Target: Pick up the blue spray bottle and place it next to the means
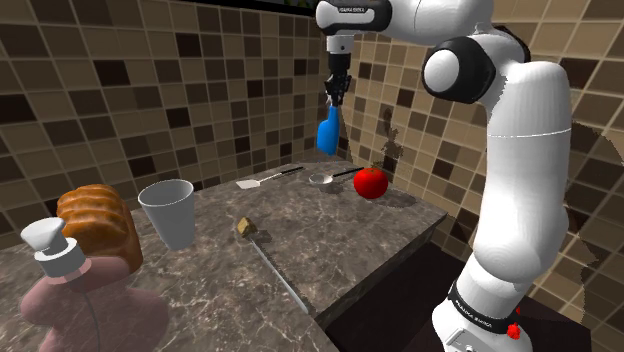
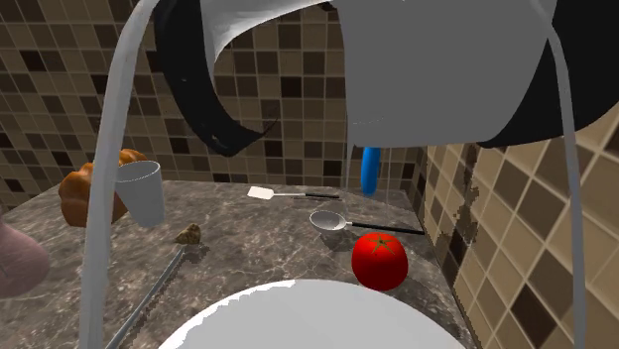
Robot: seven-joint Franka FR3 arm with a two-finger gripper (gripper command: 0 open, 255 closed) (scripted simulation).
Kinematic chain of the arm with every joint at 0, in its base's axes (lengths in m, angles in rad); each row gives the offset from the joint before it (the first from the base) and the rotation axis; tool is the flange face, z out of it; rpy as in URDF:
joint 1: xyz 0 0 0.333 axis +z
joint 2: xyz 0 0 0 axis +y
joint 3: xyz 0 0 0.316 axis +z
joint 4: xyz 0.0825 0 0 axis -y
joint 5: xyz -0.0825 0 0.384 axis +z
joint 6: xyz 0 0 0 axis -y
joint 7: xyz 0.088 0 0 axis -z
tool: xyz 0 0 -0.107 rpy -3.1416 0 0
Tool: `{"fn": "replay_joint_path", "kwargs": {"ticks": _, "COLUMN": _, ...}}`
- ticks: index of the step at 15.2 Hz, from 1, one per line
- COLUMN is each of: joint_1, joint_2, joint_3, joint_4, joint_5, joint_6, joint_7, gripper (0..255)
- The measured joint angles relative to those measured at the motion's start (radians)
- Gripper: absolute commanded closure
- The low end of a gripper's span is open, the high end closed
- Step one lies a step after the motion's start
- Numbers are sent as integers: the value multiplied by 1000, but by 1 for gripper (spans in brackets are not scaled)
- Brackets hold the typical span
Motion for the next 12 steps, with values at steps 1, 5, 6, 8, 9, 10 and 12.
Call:
{"fn": "replay_joint_path", "kwargs": {"ticks": 1, "joint_1": 0, "joint_2": 0, "joint_3": 0, "joint_4": 15, "joint_5": 0, "joint_6": -15, "joint_7": 0, "gripper": 255}}
{"fn": "replay_joint_path", "kwargs": {"ticks": 5, "joint_1": 49, "joint_2": -75, "joint_3": 17, "joint_4": -71, "joint_5": -19, "joint_6": -6, "joint_7": 59, "gripper": 255}}
{"fn": "replay_joint_path", "kwargs": {"ticks": 6, "joint_1": 65, "joint_2": -104, "joint_3": 23, "joint_4": -112, "joint_5": -25, "joint_6": 5, "joint_7": 80, "gripper": 255}}
{"fn": "replay_joint_path", "kwargs": {"ticks": 8, "joint_1": 96, "joint_2": -172, "joint_3": 37, "joint_4": -209, "joint_5": -39, "joint_6": 34, "joint_7": 122, "gripper": 255}}
{"fn": "replay_joint_path", "kwargs": {"ticks": 9, "joint_1": 111, "joint_2": -200, "joint_3": 46, "joint_4": -249, "joint_5": -45, "joint_6": 44, "joint_7": 145, "gripper": 255}}
{"fn": "replay_joint_path", "kwargs": {"ticks": 10, "joint_1": 124, "joint_2": -222, "joint_3": 55, "joint_4": -278, "joint_5": -50, "joint_6": 50, "joint_7": 167, "gripper": 255}}
{"fn": "replay_joint_path", "kwargs": {"ticks": 12, "joint_1": 151, "joint_2": -259, "joint_3": 74, "joint_4": -320, "joint_5": -56, "joint_6": 51, "joint_7": 213, "gripper": 255}}
